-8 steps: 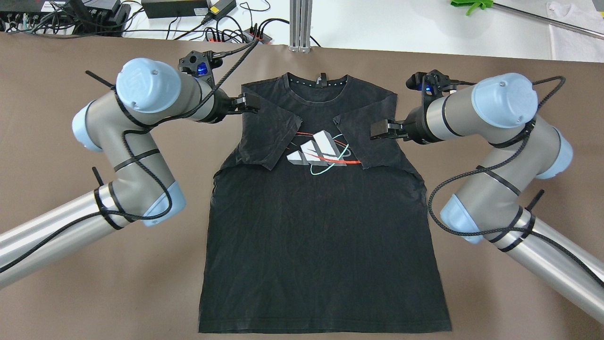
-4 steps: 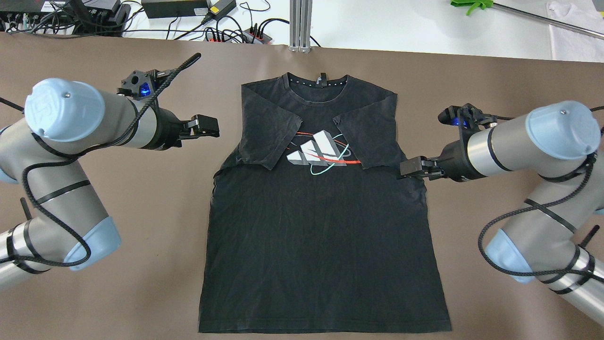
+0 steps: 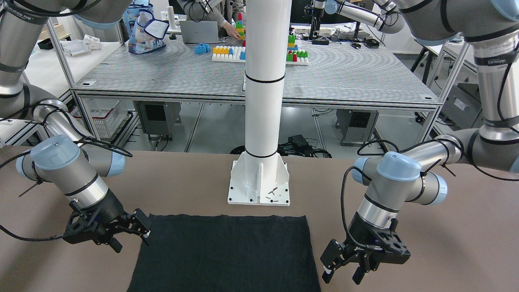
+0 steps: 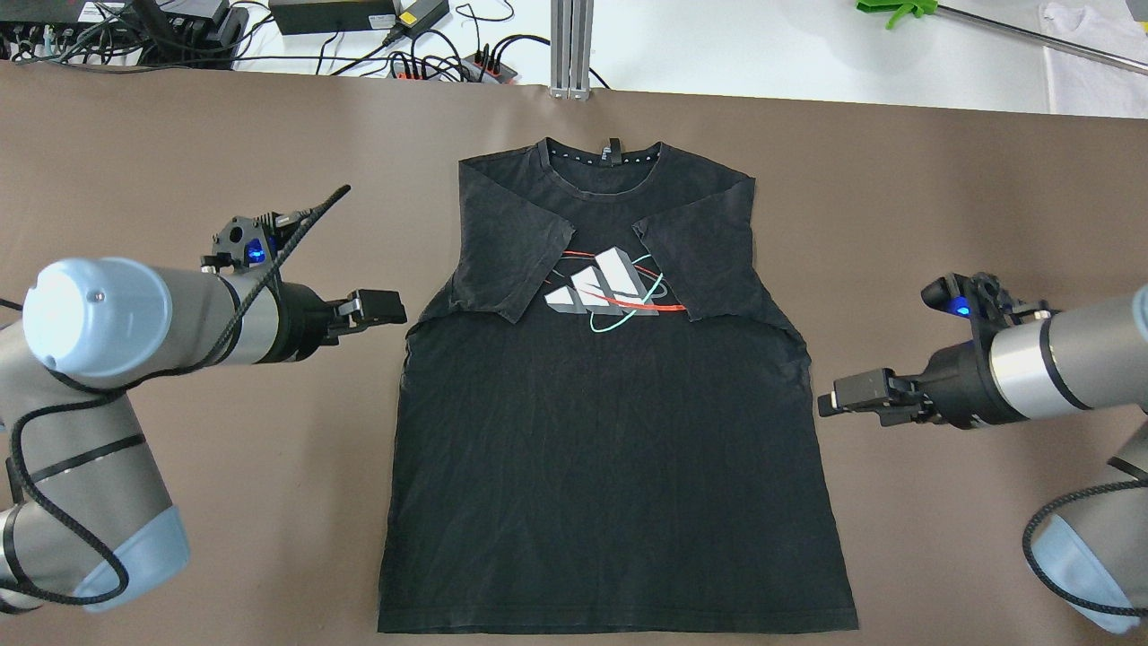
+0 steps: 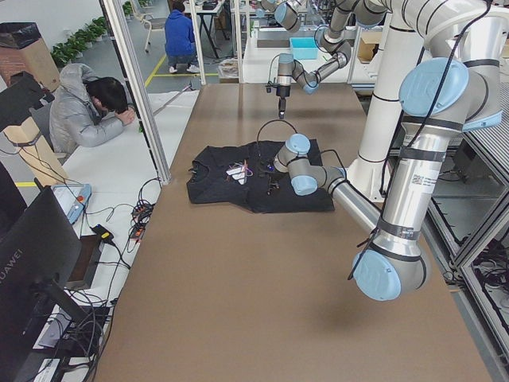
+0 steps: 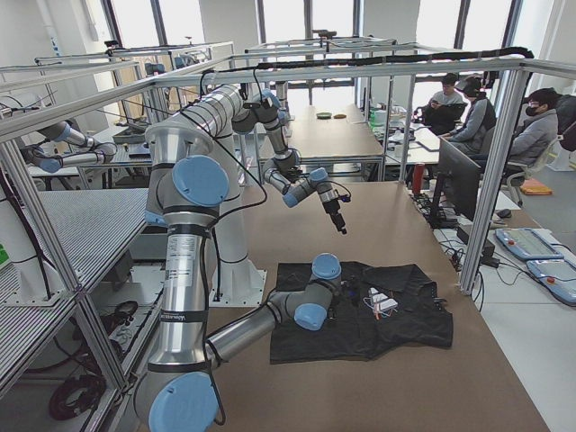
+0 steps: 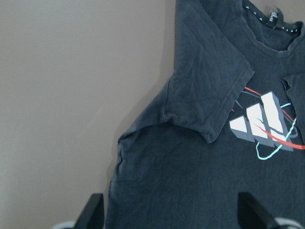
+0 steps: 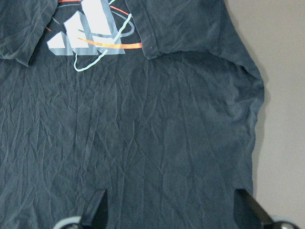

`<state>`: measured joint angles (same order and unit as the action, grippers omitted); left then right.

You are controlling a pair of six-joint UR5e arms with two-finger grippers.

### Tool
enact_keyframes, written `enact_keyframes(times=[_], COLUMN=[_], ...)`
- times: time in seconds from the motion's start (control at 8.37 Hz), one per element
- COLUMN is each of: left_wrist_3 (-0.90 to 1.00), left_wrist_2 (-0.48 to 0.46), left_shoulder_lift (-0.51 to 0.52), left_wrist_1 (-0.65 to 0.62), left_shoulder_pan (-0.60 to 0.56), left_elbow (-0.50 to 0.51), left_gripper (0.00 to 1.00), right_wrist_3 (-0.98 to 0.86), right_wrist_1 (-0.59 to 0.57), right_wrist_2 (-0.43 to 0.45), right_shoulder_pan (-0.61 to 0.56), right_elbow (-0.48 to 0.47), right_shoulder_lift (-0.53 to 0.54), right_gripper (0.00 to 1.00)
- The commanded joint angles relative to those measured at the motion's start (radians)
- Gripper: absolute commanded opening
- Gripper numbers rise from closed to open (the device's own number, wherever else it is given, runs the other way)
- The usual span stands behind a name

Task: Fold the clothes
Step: 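Withdraw both grippers outward and lower them toward the shirt's near corners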

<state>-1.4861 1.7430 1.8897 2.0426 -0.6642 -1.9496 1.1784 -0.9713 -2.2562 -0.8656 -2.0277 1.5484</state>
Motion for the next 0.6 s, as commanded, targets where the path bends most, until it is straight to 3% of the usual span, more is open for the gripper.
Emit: enact_keyframes(times=[0.0,0.24,0.36,0.48], left_wrist_3=[-0.063,-0.079,-0.079,-0.079], left_wrist_2=[-0.111,-0.213,-0.214,-0.212], left_shoulder_lift=[-0.049,-0.055,-0.079,-0.104], left_wrist_1=[0.062,0.061,0.059,0.054], left_shoulder_pan=[0.113,0.193,0.205,0.207], left_elbow=[-0.005,-0.023,-0.06,-0.084], left_gripper=[1.0,1.0,1.0,1.0], right_wrist_3=[0.113,0.119,0.121,0.124], right_wrist_1=[0.186,0.229,0.239,0.268], right_wrist_2=[-0.072,-0.031,0.047,0.056], right_shoulder_pan=[0.017,0.145,0.221,0.25], right_elbow=[-0.003,0.006,0.007,0.038], right_shoulder_lift=[0.16,0.185,0.191,0.196], right_gripper=[0.94,0.94,0.94,0.94])
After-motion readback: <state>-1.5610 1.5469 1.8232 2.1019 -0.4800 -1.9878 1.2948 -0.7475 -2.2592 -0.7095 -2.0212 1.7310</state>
